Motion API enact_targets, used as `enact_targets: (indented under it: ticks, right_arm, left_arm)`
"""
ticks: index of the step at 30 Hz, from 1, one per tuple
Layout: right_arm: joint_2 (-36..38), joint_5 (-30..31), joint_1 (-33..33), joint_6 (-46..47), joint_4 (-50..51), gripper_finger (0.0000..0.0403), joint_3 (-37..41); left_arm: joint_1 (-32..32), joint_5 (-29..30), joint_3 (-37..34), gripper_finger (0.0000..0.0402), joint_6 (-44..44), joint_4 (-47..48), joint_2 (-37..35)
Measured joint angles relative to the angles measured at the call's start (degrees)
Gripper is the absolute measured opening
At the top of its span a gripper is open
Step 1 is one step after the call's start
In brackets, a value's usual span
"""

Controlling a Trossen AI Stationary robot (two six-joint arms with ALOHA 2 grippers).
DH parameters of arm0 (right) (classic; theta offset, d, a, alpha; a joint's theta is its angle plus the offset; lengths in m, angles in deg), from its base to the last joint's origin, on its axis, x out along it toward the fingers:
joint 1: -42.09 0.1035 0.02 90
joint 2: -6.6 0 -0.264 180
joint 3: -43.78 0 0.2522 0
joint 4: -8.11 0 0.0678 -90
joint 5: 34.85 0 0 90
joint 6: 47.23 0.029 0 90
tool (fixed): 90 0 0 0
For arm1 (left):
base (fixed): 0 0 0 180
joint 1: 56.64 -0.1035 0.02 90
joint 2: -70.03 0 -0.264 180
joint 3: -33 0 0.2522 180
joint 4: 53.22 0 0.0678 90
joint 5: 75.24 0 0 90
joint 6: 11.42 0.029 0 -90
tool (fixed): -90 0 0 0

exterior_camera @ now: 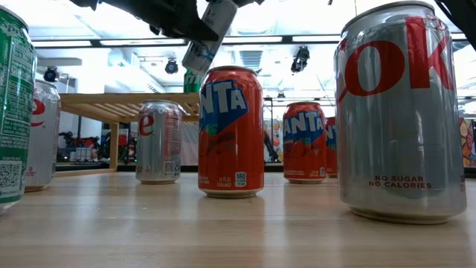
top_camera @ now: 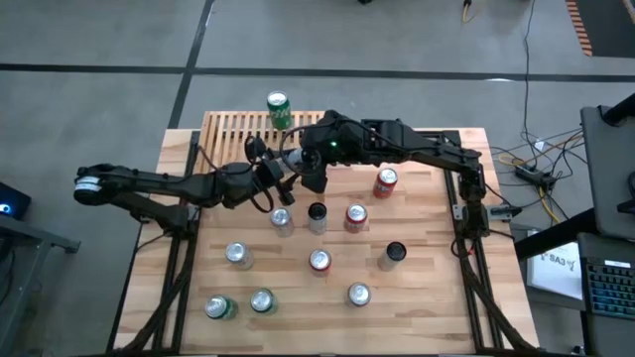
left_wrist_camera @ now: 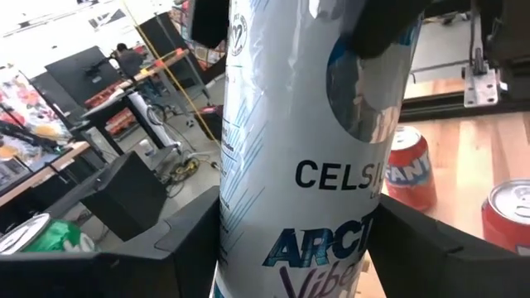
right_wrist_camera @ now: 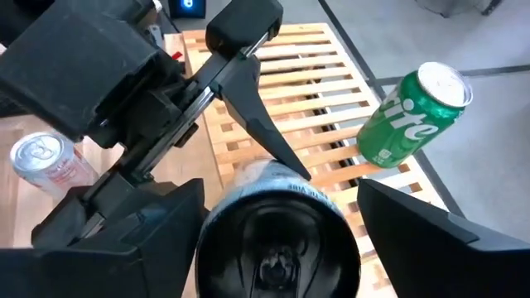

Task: Place canned beverage on shelf
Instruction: Put the bottom left white/blue soda can on the shelf

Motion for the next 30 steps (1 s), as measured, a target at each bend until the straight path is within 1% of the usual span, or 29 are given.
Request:
enact_targets:
  ticks: [3,8,12,20,25,27,30]
  right_arm:
    - [0.35,0.03,0.00,-0.10,-0.38,0.0306,0.00]
    - [1.25,-0.13,0.02,-0.36,-1.44,0.0307,0.00]
    - [2.20,0.42,-0.07,-1.28,-2.01,0.0308,0.00]
    - [2.56,0.20,-0.02,-2.40,-3.13,0.0308,0.00]
    - [2.35,0.16,-0.04,-3.18,-4.24,0.0304,0.00]
    - [2.30,-0.51,-0.04,-3.33,-4.71,0.0300,0.00]
    - [2.30,-2.71,-0.04,-3.31,-5.62,0.0296,0.00]
  left_arm:
    - [-0.04,0.35,-1.35,0.0234,-0.59,-0.01,-1.74]
    - [-0.04,0.54,-4.20,0.0234,-1.37,1.02,-7.70]
    - [-0.50,0.76,-7.50,0.0234,-2.37,1.33,-14.15]
    - [-2.18,0.99,-16.00,0.0234,-6.35,1.83,-29.53]
    - [-2.38,1.06,-20.00,0.0234,-6.88,2.25,-37.47]
    - [-2.38,1.52,-20.81,0.0235,-6.91,3.17,-40.17]
    - [-2.38,3.89,-21.47,0.0235,-7.23,6.69,-43.76]
